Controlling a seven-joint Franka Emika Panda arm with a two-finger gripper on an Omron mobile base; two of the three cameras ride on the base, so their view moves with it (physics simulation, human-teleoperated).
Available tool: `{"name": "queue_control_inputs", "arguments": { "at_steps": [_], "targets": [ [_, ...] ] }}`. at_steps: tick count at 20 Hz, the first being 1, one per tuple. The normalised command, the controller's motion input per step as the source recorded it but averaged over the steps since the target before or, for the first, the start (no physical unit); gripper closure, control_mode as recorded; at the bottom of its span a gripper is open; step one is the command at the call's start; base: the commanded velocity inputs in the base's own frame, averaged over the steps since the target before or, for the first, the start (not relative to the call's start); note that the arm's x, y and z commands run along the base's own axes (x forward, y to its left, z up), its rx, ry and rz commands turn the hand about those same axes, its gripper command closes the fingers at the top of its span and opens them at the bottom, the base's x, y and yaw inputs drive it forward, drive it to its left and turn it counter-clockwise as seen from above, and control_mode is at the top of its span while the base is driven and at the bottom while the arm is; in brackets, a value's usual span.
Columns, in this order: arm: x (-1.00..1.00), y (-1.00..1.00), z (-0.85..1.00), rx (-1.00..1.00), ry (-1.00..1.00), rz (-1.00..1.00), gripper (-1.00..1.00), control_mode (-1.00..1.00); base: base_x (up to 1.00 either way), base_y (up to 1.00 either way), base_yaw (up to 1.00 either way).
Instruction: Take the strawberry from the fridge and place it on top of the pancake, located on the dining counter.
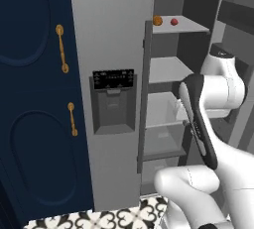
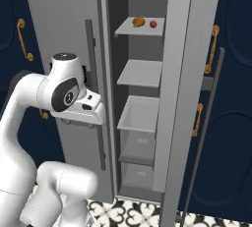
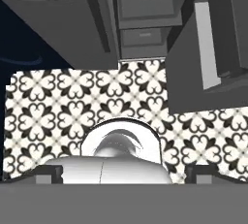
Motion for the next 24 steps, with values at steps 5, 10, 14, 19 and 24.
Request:
{"name": "queue_control_inputs", "arguments": {
  "at_steps": [5, 10, 14, 19, 24],
  "targets": [
    [-0.19, 0.24, -0.22, -0.10, 0.02, 0.00, -1.00, -1.00, 0.00, 0.00, 0.00],
    [-0.07, 0.04, -0.35, 0.00, 0.00, 0.04, -1.00, -1.00, 0.00, 0.00, 0.00],
    [0.00, 0.00, -0.04, 0.00, 0.00, 0.02, -1.00, -1.00, 0.00, 0.00, 0.00],
    [0.02, 0.01, 0.00, 0.00, 0.00, 0.04, -1.00, -1.00, 0.00, 0.00, 0.00],
    [0.00, 0.00, 0.00, 0.00, 0.00, 0.00, -1.00, 1.00, 0.53, 0.00, 0.21]
  ]
}}
